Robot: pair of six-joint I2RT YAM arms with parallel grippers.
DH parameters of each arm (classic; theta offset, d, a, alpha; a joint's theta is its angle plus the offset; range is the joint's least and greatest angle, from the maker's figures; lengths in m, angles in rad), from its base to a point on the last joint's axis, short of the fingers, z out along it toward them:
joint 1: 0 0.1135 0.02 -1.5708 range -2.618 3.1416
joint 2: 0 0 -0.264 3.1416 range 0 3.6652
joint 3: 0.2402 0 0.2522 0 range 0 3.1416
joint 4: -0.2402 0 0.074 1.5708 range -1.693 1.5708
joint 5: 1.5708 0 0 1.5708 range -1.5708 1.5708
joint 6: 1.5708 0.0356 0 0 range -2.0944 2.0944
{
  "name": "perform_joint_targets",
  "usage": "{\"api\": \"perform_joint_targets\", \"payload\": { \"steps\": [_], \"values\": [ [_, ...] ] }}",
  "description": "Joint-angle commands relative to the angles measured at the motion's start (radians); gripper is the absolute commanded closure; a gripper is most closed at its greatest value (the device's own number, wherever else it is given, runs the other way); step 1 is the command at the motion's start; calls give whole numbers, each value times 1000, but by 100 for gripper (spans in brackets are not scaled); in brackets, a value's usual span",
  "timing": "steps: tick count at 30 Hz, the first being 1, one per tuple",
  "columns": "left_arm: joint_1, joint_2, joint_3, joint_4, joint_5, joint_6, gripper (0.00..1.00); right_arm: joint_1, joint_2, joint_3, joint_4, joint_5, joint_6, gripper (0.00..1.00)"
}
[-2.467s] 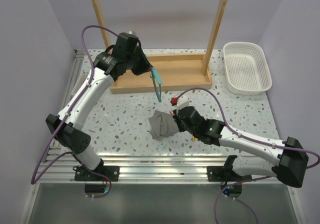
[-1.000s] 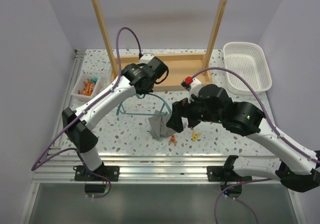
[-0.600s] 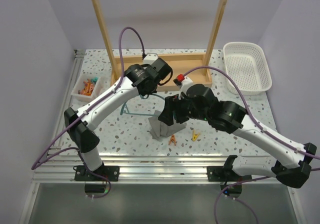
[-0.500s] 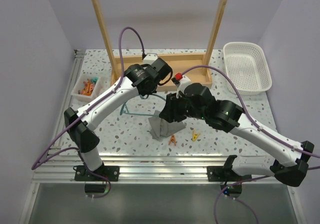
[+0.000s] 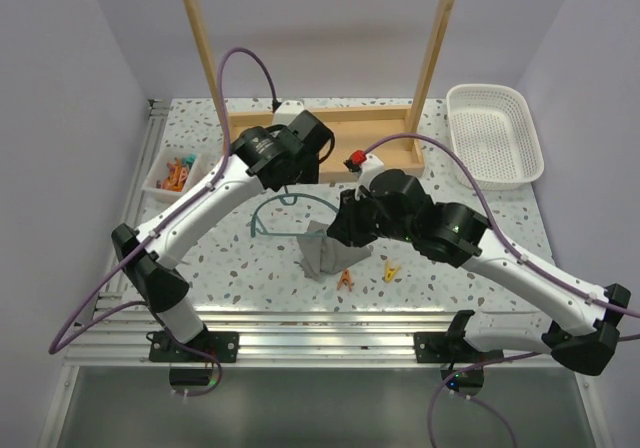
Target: Remove the underwear clipped to the hanger
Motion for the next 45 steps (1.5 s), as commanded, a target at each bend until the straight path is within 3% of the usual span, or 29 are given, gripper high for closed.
{"api": "perform_joint_targets", "payload": {
  "steps": [1,6,11,16,22,28,34,38,45],
  "values": [
    [67,-122,21,63,6,1,0,1,-76,-8,-29,36,-54,100],
    [161,-278,-16,181,51,-53,0,-8,-103,7,-79,186,-103,100],
    [164,-467,-62,336,89,-27,0,-87,-93,111,-63,320,-205,100],
    [164,-551,-112,392,151,-38,0,-302,-15,272,-11,208,-287,100],
    [164,-646,-325,513,261,-38,0,-379,12,347,258,205,-387,100],
    [163,-700,-488,537,324,-58,0,-485,132,553,279,155,-395,100],
    [164,-757,-606,556,352,-73,0,-552,201,628,325,118,-366,100],
    [163,-762,-636,547,359,-84,0,-589,301,746,241,108,-349,100],
    [164,-742,-617,539,356,-81,0,-617,365,757,240,70,-327,100]
  ]
}}
